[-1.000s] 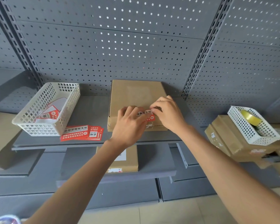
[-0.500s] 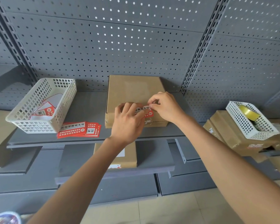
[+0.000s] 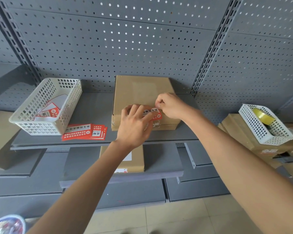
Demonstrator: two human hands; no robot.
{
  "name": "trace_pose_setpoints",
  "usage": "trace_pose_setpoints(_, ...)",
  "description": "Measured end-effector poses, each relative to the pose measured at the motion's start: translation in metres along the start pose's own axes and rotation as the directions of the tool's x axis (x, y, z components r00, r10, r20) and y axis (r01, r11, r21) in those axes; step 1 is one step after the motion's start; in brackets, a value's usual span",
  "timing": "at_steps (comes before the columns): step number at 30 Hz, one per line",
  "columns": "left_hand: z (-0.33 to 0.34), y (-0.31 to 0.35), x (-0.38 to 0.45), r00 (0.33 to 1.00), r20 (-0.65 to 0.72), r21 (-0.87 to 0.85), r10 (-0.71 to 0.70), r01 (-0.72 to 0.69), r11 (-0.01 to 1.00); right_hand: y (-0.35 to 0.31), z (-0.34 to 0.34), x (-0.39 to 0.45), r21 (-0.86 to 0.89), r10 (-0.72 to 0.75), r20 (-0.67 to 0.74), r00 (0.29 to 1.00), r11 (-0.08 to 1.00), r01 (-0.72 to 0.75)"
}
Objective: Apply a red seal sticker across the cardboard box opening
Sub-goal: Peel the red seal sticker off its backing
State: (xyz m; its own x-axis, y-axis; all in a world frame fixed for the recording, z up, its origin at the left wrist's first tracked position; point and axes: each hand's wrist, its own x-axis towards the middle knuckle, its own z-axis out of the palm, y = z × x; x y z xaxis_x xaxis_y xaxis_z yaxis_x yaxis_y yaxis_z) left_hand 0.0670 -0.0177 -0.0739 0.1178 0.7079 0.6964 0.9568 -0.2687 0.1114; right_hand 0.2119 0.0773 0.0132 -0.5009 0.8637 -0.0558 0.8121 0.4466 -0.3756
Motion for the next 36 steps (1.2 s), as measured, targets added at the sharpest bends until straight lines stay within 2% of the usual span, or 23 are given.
trace_pose_setpoints(9,-0.002,0.002,0.0,0.998,0.058,0.016,-0.032,0.031,0.999,-0.001,0.002,-0.004,-0.155,-0.034,0.018,0.999,0.987,0.036)
trace_pose_setpoints(12,-0.005,0.006,0.004,0.989,0.107,0.02,-0.103,0.102,0.995,0.0,0.002,-0.007,-0.155,-0.041,0.006,0.999,0.987,0.041)
trace_pose_setpoints(17,-0.007,0.014,0.017,0.964,0.111,-0.039,-0.242,0.247,0.968,0.003,0.003,-0.01,-0.117,-0.053,0.004,0.999,0.992,0.053)
trace_pose_setpoints(23,-0.013,0.011,0.043,0.898,0.275,-0.07,-0.344,0.375,0.924,0.007,0.005,-0.008,-0.104,-0.077,-0.014,0.997,0.992,0.075)
trace_pose_setpoints(26,-0.015,0.011,0.047,0.876,0.312,-0.107,-0.368,0.417,0.903,0.008,0.008,-0.011,-0.021,-0.078,-0.051,0.996,0.997,0.077)
trace_pose_setpoints(32,-0.015,0.012,0.049,0.861,0.318,-0.102,-0.396,0.447,0.889,0.019,0.009,-0.019,0.359,-0.039,-0.119,0.992,0.93,0.08)
trace_pose_setpoints(34,-0.015,0.014,0.047,0.865,0.315,-0.093,-0.391,0.438,0.894,0.019,0.01,-0.022,0.358,-0.053,-0.112,0.992,0.929,0.09)
trace_pose_setpoints(36,-0.015,0.014,0.047,0.869,0.309,-0.092,-0.386,0.431,0.898,0.02,0.013,-0.022,0.264,-0.082,-0.139,0.987,0.957,0.117)
